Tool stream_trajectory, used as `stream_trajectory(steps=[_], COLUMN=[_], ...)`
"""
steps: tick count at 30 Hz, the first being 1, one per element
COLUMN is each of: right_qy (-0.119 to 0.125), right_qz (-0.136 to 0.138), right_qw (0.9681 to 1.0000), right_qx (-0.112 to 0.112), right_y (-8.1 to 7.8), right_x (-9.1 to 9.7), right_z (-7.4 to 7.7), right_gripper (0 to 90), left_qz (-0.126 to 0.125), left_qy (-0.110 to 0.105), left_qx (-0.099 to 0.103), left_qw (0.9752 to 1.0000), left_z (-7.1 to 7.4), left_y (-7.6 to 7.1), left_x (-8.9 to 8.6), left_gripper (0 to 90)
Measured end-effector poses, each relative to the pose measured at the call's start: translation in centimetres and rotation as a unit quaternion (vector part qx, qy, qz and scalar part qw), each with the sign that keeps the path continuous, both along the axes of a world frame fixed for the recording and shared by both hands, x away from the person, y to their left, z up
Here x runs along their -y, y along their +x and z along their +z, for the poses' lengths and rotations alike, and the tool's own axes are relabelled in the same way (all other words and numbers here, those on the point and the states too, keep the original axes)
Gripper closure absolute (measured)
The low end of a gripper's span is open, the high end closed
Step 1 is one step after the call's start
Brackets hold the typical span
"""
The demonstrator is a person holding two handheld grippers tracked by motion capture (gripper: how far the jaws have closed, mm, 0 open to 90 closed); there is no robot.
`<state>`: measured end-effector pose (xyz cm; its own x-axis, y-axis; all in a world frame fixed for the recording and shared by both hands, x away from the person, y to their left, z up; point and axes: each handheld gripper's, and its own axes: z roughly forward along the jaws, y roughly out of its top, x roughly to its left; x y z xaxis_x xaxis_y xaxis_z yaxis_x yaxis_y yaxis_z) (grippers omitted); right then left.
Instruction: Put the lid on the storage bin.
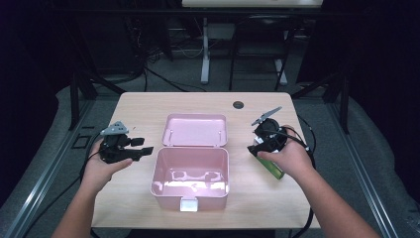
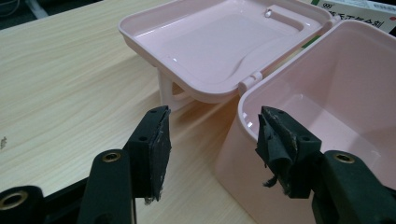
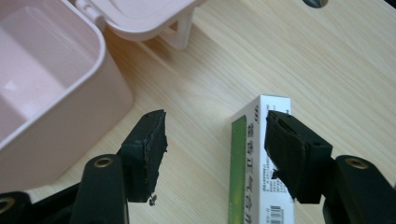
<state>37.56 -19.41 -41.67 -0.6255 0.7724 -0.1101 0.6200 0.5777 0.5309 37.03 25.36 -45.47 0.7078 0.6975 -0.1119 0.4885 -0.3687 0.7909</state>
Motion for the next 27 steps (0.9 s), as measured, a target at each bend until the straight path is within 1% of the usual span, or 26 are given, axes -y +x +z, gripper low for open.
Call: stream_trajectory(steps=[3, 4, 7, 8, 9, 11, 12, 13, 15, 17, 18, 19, 20, 21, 22, 24, 25, 27], right_qy=[-0.019, -0.019, -0.042, -0.045, -0.045, -0.044, -0.046, -0.048, -0.055, -0.063, -0.072, -0.072, -0.075, -0.075, -0.076, -0.082, -0.083, -0.086], right_qz=[-0.001, -0.001, -0.005, -0.006, -0.012, -0.019, -0.018, -0.018, -0.017, -0.013, -0.009, -0.009, -0.010, -0.010, -0.014, -0.015, -0.019, -0.019], right_qw=[0.9998, 0.9998, 0.9990, 0.9987, 0.9984, 0.9980, 0.9978, 0.9975, 0.9967, 0.9956, 0.9943, 0.9943, 0.9933, 0.9933, 0.9924, 0.9900, 0.9872, 0.9866], right_qx=[-0.010, -0.010, -0.016, -0.021, -0.032, -0.042, -0.044, -0.049, -0.058, -0.069, -0.078, -0.078, -0.087, -0.087, -0.096, -0.114, -0.135, -0.138], right_y=[0.4, 0.5, 1.0, 1.1, 1.4, 1.7, 1.8, 1.9, 2.1, 2.3, 2.7, 2.7, 3.1, 3.1, 3.3, 3.8, 4.2, 4.5], right_x=[0.0, 0.0, 0.0, 0.0, 0.1, 0.1, 0.1, 0.1, 0.1, 0.0, 0.0, 0.0, 0.1, 0.1, 0.1, 0.3, 0.5, 0.6], right_z=[0.2, 0.2, 0.2, 0.2, 0.1, 0.0, 0.0, -0.1, -0.3, -0.4, -0.5, -0.5, -0.6, -0.6, -0.6, -0.8, -0.9, -1.1], right_gripper=[38.0, 38.0, 36.6, 35.2, 34.5, 34.5, 34.5, 34.5, 34.5, 34.5, 34.5, 34.4, 34.5, 34.5, 34.5, 34.5, 34.5, 34.5], left_qz=[0.004, 0.003, 0.008, 0.012, 0.013, 0.015, 0.018, 0.015, 0.016, 0.017, 0.020, 0.020, 0.019, 0.020, 0.022, 0.022, 0.022, 0.020], left_qy=[-0.002, -0.002, 0.008, 0.011, 0.011, 0.010, 0.009, 0.012, 0.009, 0.009, 0.007, 0.007, 0.007, 0.005, 0.002, 0.000, 0.000, 0.001], left_qx=[-0.003, -0.005, -0.008, -0.009, -0.008, -0.009, -0.006, -0.010, -0.011, -0.012, -0.008, -0.010, -0.011, -0.011, -0.009, -0.011, -0.011, -0.013], left_qw=[1.0000, 1.0000, 0.9999, 0.9998, 0.9998, 0.9998, 0.9998, 0.9998, 0.9998, 0.9997, 0.9997, 0.9997, 0.9997, 0.9997, 0.9997, 0.9997, 0.9997, 0.9997], left_z=[0.1, 0.1, 0.3, 0.3, 0.3, 0.4, 0.3, 0.5, 0.5, 0.6, 0.6, 0.6, 0.7, 0.7, 0.7, 0.8, 0.8, 0.8], left_y=[0.0, 0.0, 0.0, 0.0, -0.1, -0.1, -0.1, -0.1, -0.1, -0.2, -0.2, -0.2, -0.2, -0.2, -0.2, -0.2, -0.2, -0.1], left_x=[0.0, 0.0, 0.0, 0.0, 0.0, -0.1, -0.1, -0.2, -0.2, -0.3, -0.3, -0.4, -0.4, -0.5, -0.5, -0.6, -0.6, -0.6], left_gripper=[43.5, 43.6, 44.0, 43.9, 43.9, 43.6, 43.5, 43.5, 43.0, 42.7, 42.6, 42.6, 42.3, 42.3, 42.2, 42.3, 42.3, 42.3])
